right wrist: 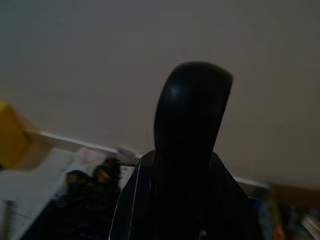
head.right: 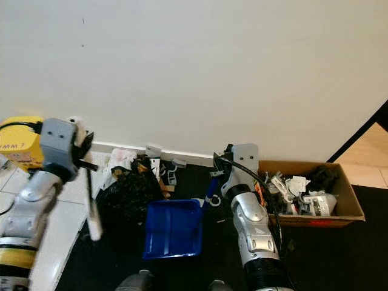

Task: Sweep floor

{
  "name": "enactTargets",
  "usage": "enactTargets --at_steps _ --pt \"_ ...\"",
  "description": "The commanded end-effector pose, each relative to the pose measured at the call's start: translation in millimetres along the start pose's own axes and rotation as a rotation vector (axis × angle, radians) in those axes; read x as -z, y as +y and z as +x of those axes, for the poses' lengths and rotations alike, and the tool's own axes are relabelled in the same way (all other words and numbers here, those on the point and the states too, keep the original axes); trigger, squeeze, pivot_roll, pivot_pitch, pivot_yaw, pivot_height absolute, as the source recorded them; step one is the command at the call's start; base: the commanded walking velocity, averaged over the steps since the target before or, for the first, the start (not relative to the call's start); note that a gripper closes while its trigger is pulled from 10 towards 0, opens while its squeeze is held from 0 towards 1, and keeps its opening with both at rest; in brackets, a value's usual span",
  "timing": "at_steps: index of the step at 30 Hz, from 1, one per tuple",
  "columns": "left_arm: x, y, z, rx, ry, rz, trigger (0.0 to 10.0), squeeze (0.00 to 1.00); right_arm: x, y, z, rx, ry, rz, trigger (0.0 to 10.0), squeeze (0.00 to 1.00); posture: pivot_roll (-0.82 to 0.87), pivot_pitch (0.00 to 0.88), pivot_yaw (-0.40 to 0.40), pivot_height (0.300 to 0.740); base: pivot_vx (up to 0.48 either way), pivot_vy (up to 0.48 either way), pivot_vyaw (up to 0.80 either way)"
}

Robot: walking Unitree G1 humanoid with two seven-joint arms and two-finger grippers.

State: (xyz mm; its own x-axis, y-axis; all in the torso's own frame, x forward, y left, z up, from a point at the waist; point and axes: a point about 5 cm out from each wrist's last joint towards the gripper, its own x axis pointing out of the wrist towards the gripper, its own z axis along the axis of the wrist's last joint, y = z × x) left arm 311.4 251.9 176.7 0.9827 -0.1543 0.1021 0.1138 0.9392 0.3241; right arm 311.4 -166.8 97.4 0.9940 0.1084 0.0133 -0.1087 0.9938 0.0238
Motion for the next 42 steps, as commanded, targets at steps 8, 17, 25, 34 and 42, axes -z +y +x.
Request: enactTargets --at_steps 8,17,25,34,42 --pt "6.7 53.2 -12.4 -0.032 0.03 0.128 10.0 0.0 -9.0 -13.3 1.0 0.041 -0.046 -0.02 10.0 0.0 0.14 0.152 0.028 0.74 0.0 0.0 0.0" --pt "51.9 41.2 -28.0 0.107 0.141 0.226 10.0 0.0 -5.3 -21.9 2.1 0.076 -0.016 -0.044 10.0 0.0 0.1 0.162 0.009 0.74 0.0 0.0 0.0" --pt "71.0 36.6 -35.4 0.157 0.194 0.202 10.0 0.0 2.3 -13.4 -0.9 0.054 0.003 -0.02 10.0 0.0 0.12 0.164 0.023 0.74 0.0 0.0 0.0" --pt "81.9 39.4 -39.7 0.168 0.22 0.182 10.0 0.0 2.1 -23.8 0.9 0.087 0.017 -0.05 10.0 0.0 0.11 0.166 0.007 0.74 0.0 0.0 0.0" --pt "81.9 22.2 -29.1 0.213 0.166 0.053 10.0 0.0 -1.0 -44.5 0.3 0.156 0.058 -0.145 10.0 0.0 0.09 0.18 -0.006 0.74 0.0 0.0 0.0"
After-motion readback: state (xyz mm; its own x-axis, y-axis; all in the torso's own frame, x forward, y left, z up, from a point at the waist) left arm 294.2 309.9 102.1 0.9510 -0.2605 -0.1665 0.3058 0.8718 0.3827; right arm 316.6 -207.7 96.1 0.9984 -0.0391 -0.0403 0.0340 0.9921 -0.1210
